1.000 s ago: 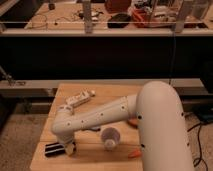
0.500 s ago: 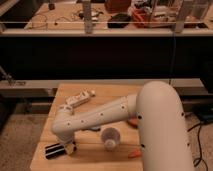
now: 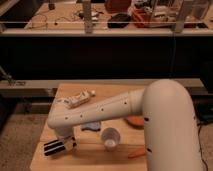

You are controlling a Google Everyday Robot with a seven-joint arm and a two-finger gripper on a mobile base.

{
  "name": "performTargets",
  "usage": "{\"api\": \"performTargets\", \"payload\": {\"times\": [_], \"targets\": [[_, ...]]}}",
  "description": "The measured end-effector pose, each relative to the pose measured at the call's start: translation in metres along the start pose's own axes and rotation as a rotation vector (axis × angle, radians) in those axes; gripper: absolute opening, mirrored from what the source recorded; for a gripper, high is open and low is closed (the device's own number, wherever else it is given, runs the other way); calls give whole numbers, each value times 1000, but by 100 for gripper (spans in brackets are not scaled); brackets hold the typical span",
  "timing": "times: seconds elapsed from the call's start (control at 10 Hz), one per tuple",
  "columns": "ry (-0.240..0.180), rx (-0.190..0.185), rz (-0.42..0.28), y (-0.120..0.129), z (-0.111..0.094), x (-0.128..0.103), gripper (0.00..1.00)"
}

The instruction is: Place the eraser on the white sponge

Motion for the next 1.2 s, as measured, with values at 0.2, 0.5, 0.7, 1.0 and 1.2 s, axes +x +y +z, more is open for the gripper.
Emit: {"api": "performTargets", "payload": {"times": [0.2, 0.5, 0.7, 1.0, 1.2], "targets": [[6, 3, 4, -6, -5, 8, 0], [15, 8, 3, -12, -21, 10, 0], [22, 10, 6, -16, -25, 17, 0], [31, 15, 29, -18, -49, 42, 0], [31, 18, 31, -25, -55, 44, 0]]}}
